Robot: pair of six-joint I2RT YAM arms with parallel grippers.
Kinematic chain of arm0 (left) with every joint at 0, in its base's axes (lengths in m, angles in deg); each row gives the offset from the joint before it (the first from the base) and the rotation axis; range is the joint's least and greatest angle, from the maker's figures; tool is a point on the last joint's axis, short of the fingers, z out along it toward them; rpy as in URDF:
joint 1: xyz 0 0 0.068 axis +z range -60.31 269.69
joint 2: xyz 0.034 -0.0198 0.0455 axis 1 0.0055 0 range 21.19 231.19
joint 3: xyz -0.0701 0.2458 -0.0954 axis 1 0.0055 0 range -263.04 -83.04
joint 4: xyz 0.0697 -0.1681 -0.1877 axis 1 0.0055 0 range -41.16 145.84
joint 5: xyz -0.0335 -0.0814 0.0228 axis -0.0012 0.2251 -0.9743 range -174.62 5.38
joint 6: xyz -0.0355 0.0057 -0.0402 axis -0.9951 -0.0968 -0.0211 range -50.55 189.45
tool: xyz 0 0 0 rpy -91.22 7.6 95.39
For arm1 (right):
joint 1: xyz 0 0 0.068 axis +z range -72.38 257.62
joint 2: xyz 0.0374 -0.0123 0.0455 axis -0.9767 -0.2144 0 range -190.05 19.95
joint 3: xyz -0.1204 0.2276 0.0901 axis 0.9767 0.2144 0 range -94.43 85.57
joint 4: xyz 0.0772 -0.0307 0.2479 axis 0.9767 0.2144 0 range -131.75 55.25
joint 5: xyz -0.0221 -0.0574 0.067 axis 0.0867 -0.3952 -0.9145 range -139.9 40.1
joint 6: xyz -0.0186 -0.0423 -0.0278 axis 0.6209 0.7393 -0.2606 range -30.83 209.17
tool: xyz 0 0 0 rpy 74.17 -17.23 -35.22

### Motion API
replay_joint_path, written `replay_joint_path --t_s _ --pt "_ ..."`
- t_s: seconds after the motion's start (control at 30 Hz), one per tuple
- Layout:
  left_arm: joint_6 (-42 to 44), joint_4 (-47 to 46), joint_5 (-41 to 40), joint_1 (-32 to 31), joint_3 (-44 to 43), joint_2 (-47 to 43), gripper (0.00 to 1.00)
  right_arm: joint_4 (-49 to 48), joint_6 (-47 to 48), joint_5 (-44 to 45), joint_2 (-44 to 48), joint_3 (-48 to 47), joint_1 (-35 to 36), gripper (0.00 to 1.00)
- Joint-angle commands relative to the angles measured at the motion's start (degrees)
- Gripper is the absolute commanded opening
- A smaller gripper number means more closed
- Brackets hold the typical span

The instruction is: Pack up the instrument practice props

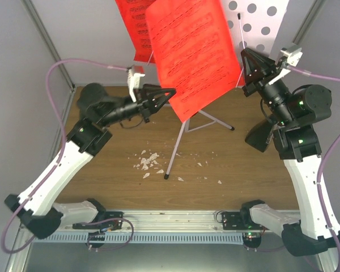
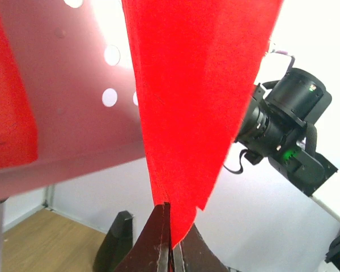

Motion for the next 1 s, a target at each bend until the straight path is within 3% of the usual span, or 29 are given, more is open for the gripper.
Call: replay_joint_path --t_s 0.0,0.17,0.33,0.57,0.77,0.87,0.97 --pt "1.74 2.63 -3.96 1.40 8.85 -8.34 0.00 -1.65 0.61 2.35 1.02 1.41 -0.30 0.00" --pt "0.49 11.64 -5.85 2.64 17.83 -15.79 0.00 -1.65 0.58 3.74 1.19 2.24 -0.30 0.00" --pt "-3.06 15.84 -2.09 3.40 26.46 -20.09 0.00 -1.65 0.89 5.43 1.66 3.22 -0.31 0.01" --pt "-5.65 14.33 2.86 3.69 33.78 -19.49 0.00 -3.20 1.30 6.02 2.52 4.82 -0.25 0.32" --pt "-7.18 8.30 11.50 3.27 37.81 -15.59 0.00 -2.08 2.61 3.62 3.28 4.81 -0.30 0.42" --pt "-6.59 7.66 9.89 1.42 38.01 -14.97 0.00 -2.08 2.62 1.45 4.14 6.00 -0.27 0.50" --pt "-6.44 7.34 7.07 -1.41 37.67 -13.57 0.00 -2.09 2.77 0.23 5.19 7.60 -0.29 0.66"
